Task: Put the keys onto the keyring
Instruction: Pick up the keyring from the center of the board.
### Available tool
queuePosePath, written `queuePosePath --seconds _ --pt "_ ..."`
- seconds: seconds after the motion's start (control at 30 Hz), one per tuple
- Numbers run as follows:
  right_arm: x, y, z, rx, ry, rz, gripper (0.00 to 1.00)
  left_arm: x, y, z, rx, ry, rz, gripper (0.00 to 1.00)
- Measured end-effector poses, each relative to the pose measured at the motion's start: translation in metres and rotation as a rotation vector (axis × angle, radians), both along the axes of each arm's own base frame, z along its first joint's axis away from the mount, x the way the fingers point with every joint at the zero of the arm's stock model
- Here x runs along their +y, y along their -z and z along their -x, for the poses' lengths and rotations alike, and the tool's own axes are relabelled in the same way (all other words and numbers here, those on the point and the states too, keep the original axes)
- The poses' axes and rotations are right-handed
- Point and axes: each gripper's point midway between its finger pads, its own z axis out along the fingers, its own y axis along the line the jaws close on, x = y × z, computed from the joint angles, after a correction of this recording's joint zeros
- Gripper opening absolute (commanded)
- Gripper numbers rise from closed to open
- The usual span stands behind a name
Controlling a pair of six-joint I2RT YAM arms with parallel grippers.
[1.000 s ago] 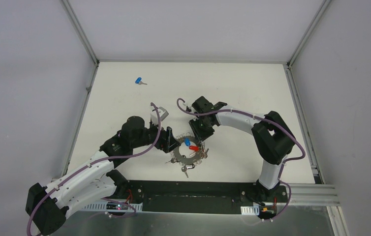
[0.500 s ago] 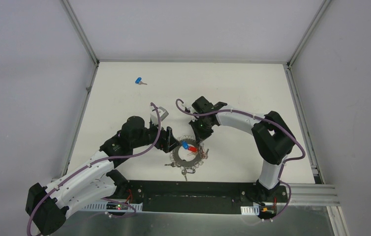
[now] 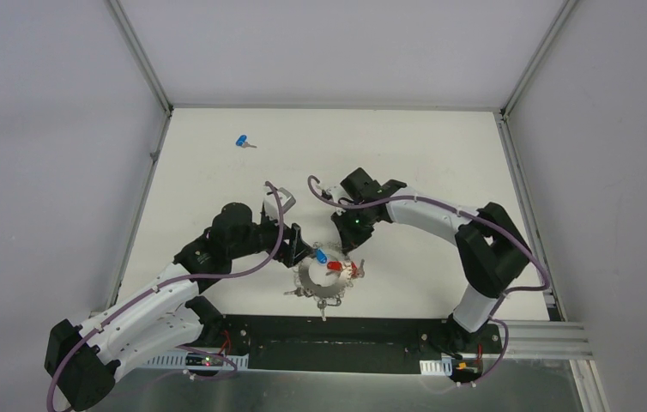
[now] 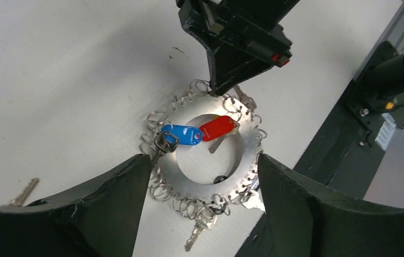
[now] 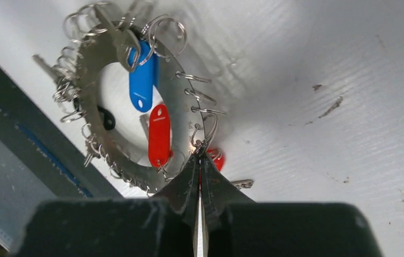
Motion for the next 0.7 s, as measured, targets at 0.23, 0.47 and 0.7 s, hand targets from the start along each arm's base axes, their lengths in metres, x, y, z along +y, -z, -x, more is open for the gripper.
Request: queuePosePath --seconds 0.23,0.47,0.7 --pt "0.008 -0.028 0.018 -0.001 -0.102 -0.138 0.0 0.002 0.006 0.002 -0.139 0.114 -0.102 0.77" --pt "0.015 -0.048 0.032 0.016 -0.168 -0.238 0.0 -0.008 0.008 0.012 -0.328 0.353 -0.187 0.7" --pt "0.019 -0.061 0.045 0.037 -0.224 -0.297 0.0 -0.03 0.0 0.019 -0.479 0.586 -0.193 0.62"
